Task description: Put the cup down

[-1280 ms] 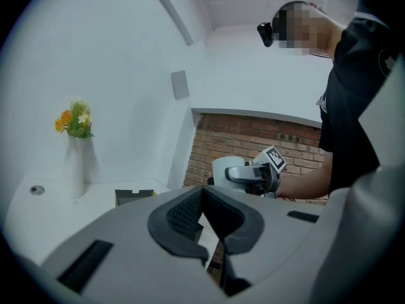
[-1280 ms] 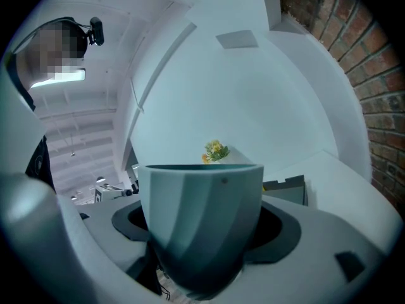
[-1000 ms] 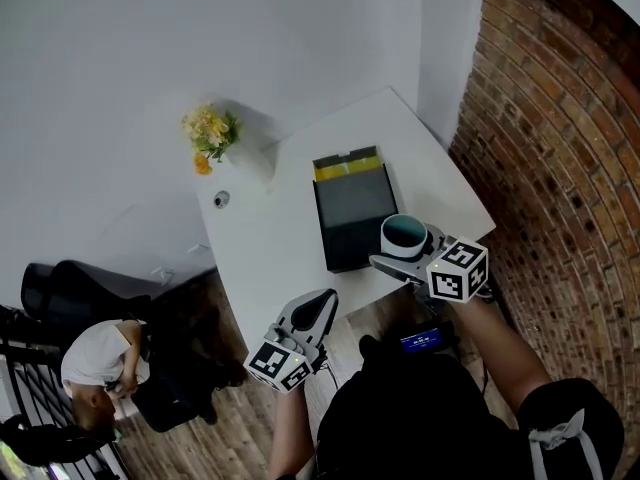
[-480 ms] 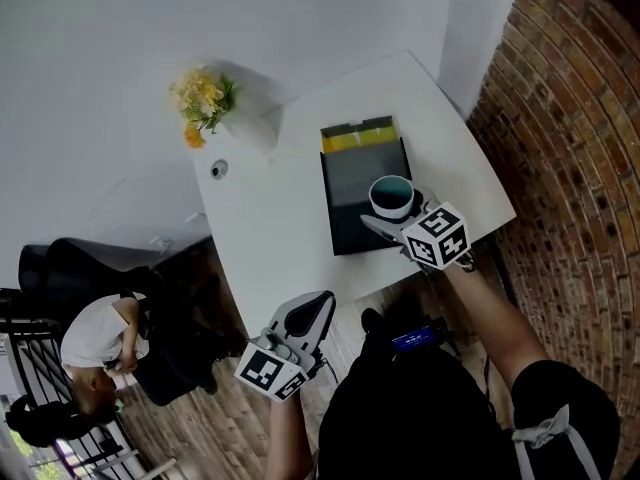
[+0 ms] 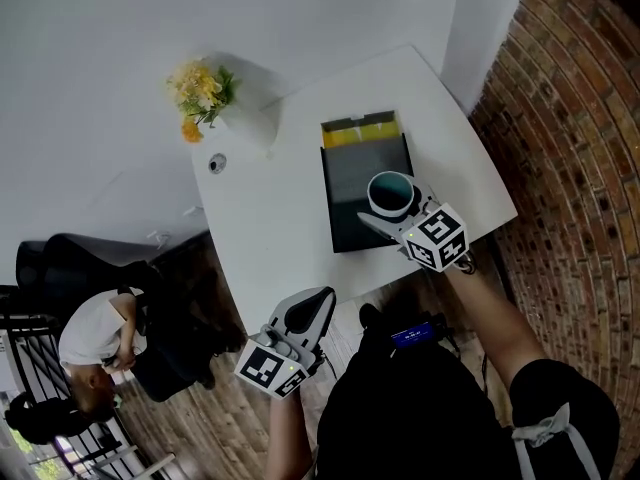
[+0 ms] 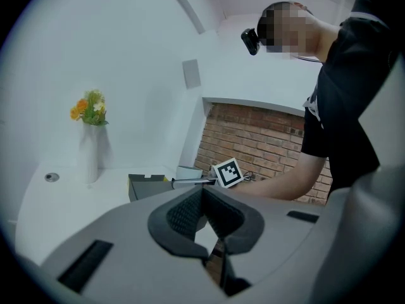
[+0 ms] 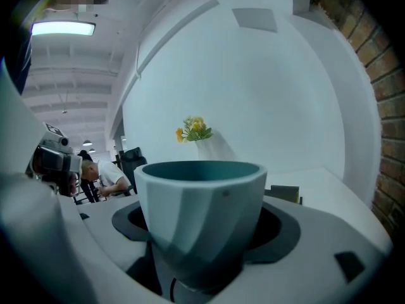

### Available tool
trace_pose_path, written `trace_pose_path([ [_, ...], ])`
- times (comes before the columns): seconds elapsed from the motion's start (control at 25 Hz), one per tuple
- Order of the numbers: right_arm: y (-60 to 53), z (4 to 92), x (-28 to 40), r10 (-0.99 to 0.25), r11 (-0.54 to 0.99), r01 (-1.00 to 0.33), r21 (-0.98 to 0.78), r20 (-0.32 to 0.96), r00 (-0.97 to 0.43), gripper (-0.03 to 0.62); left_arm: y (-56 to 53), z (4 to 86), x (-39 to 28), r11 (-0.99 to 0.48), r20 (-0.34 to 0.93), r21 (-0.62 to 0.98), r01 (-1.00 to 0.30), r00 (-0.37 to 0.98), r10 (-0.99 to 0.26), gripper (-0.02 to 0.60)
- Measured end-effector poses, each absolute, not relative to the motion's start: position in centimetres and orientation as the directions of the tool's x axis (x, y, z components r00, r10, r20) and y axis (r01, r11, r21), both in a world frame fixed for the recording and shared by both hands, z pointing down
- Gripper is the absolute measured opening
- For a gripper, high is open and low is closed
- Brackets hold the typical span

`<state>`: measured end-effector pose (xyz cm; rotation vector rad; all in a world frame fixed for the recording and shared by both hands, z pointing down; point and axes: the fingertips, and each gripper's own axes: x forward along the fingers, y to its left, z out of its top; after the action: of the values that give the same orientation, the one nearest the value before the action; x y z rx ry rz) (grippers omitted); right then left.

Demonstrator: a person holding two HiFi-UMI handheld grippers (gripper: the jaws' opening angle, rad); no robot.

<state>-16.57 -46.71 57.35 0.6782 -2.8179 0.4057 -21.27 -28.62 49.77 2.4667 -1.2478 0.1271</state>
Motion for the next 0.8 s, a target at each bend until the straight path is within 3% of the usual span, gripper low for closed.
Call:
trace_pose_path([
  [0.32, -44.1, 58.5, -15.4, -0.365, 0.921, -0.389, 0.007, 0.366, -0.856, 0.399, -28.7, 49.7, -20.5, -0.552, 0.245, 0.285, -0.784, 0.616, -0.748, 0.008],
  [0.8, -44.1, 58.9, -14.9, -0.371, 0.919, -0.392, 0.025, 0.388, -0.844, 0.399, -28.4, 49.6, -19.7, -0.557, 0.237, 0.282, -0.781, 0.619, -0.748, 0.008],
])
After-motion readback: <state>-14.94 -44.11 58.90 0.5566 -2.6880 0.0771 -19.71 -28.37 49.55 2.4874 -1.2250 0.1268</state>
